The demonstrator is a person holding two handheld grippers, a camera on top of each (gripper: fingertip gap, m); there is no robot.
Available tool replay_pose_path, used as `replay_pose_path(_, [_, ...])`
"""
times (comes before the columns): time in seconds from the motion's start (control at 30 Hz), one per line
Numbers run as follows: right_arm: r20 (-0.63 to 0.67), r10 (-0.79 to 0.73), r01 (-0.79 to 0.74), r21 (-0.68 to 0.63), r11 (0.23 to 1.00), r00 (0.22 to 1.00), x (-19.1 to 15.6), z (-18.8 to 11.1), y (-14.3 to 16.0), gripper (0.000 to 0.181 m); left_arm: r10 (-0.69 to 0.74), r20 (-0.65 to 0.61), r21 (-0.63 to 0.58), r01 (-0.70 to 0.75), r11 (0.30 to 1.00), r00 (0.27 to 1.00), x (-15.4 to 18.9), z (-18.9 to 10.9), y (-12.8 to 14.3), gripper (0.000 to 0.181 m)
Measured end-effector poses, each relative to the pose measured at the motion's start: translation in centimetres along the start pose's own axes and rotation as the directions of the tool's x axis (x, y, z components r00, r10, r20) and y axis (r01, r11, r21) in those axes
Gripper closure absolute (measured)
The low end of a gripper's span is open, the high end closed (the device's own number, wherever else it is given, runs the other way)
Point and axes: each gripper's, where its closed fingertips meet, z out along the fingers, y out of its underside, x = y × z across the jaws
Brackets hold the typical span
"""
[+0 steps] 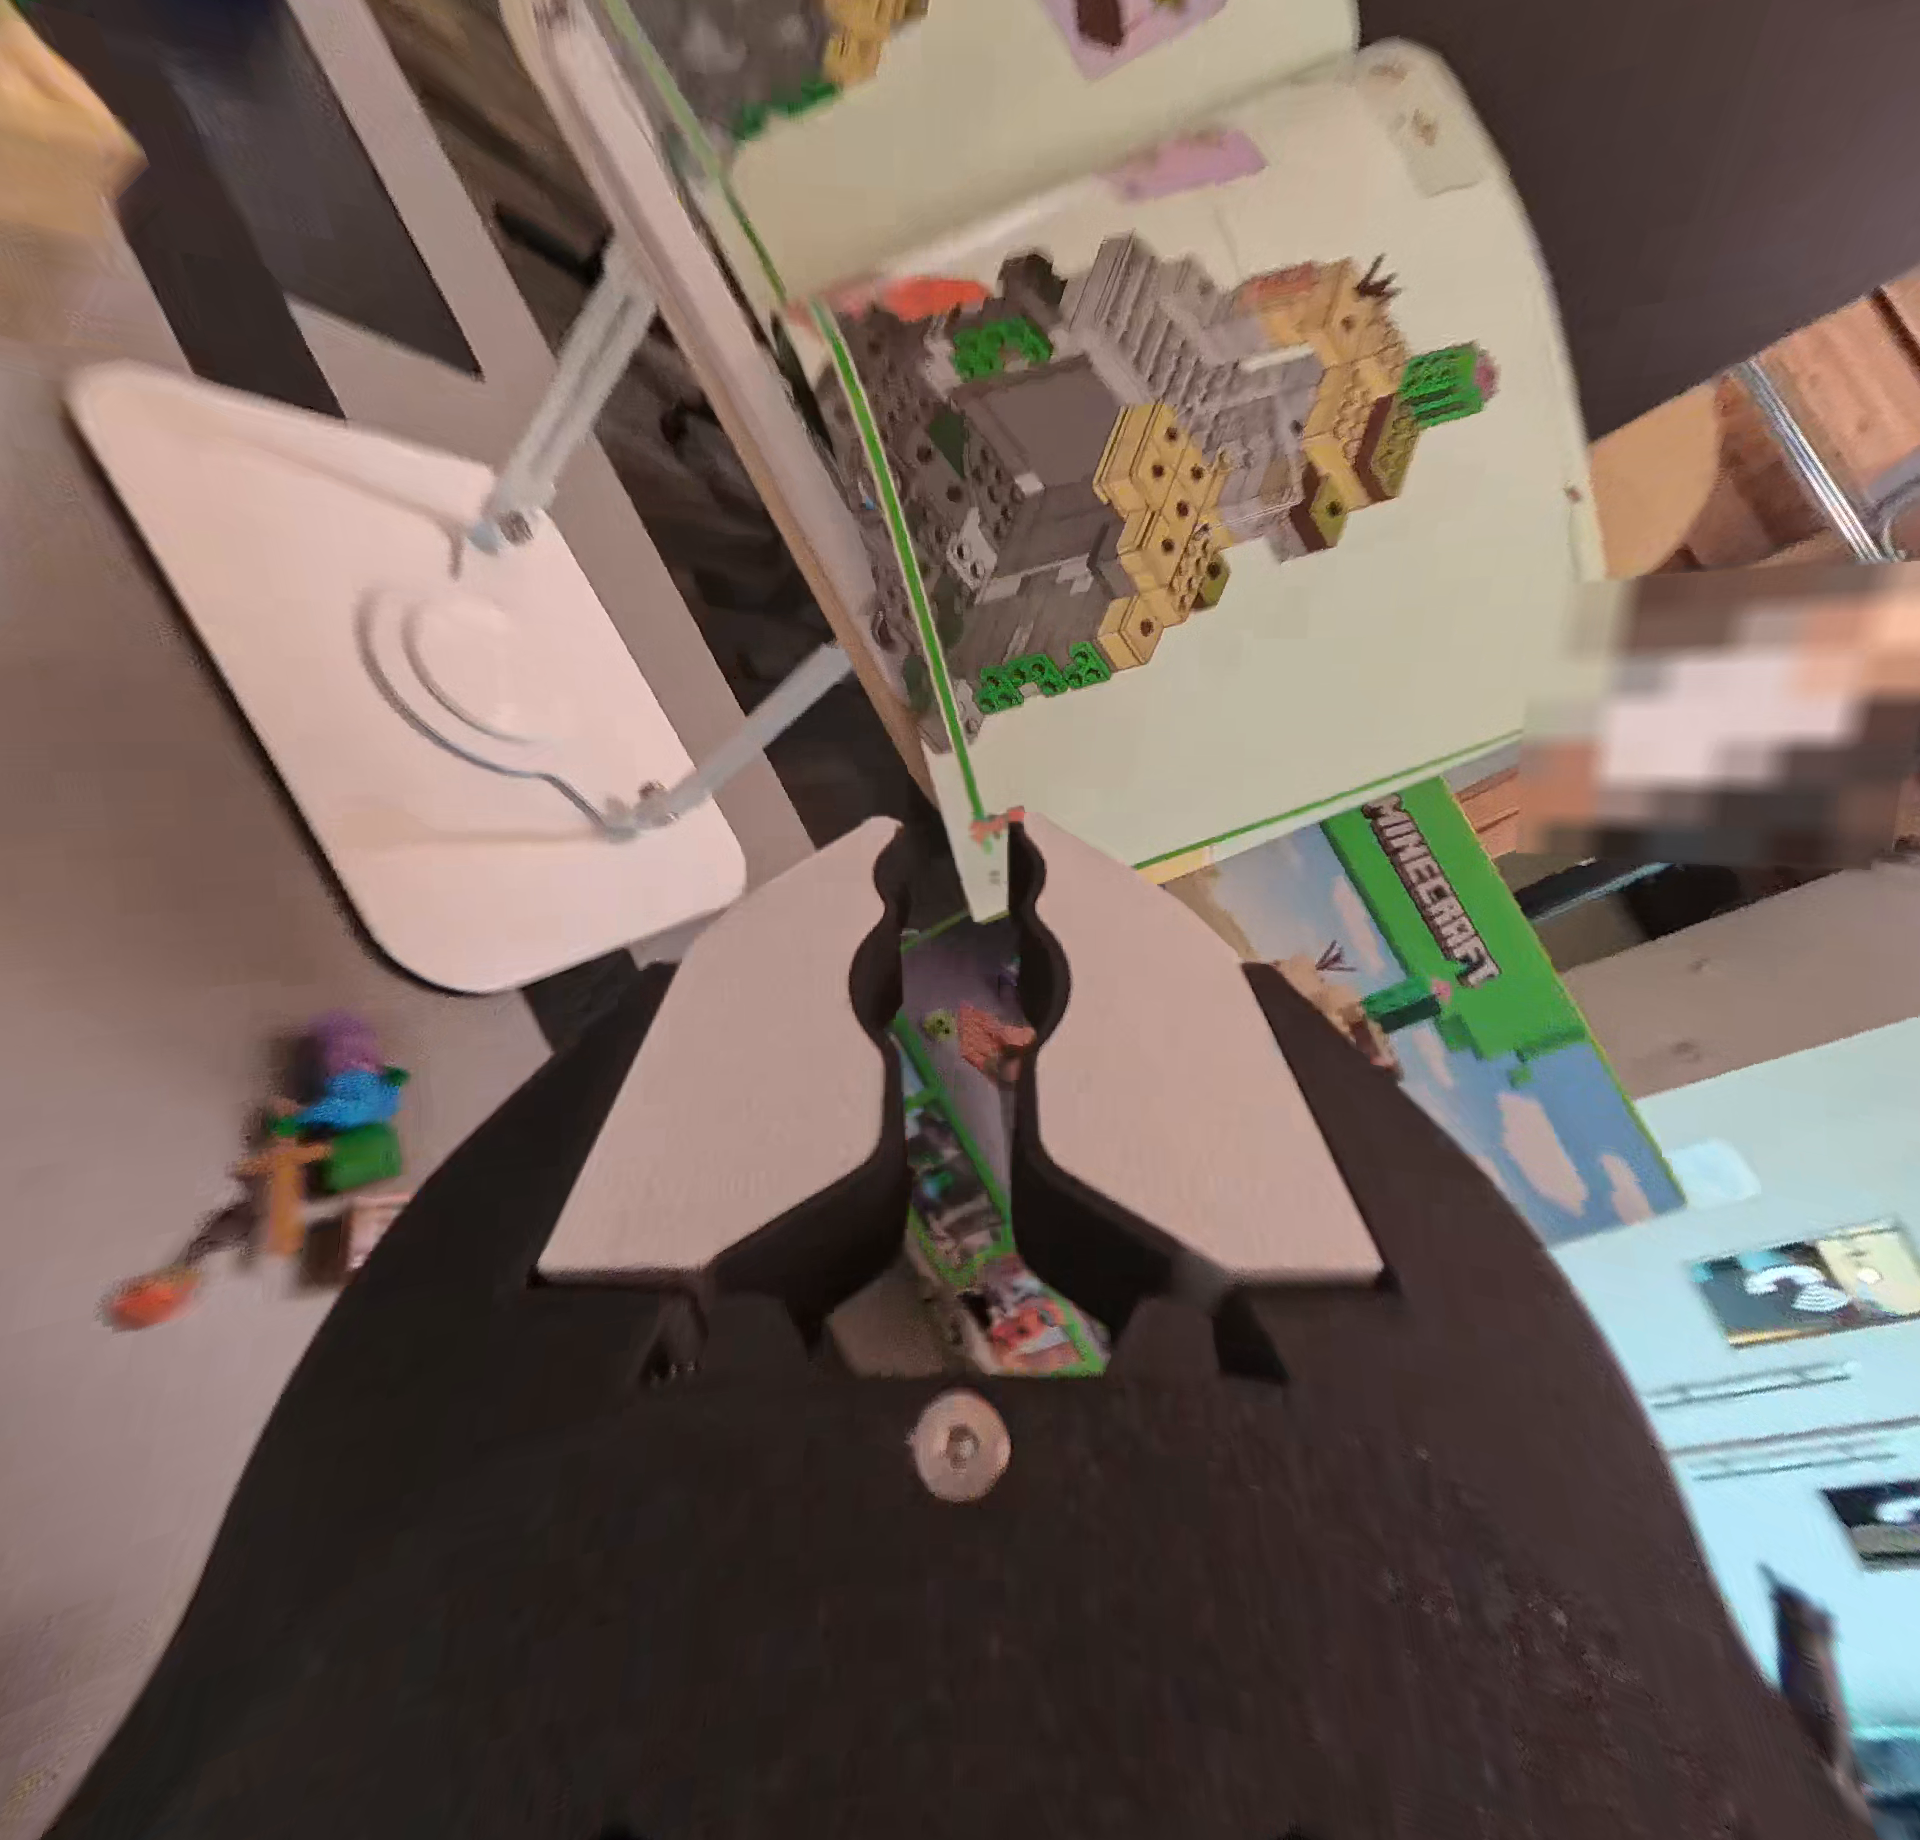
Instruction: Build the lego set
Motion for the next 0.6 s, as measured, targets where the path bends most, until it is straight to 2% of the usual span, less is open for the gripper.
replay_pose_path(0.1, [0.024,-0.081,0.082,-0.047,0.996,0.996,0.6,2.5,2.1,0.163,-0.006,0.007,-0.008,0.006,1.0,1.0,-0.4,-0.3,0.4,0.181])
replay_pose_path(0.23, [0.044,-0.147,0.15,-0.068,0.986,0.988,0.4,4.0,3.4,0.162,-0.019,0.014,-0.013,0.02,1.0,1.0,-1.1,-0.6,0.7,0.181])
replay_pose_path(0.6, [0.1,-0.213,0.22,-0.062,0.974,0.972,-0.2,4.2,3.4,0.179,-0.025,-0.011,-0.033,0.025,0.999,1.0,-0.6,-0.2,1.2,0.181])
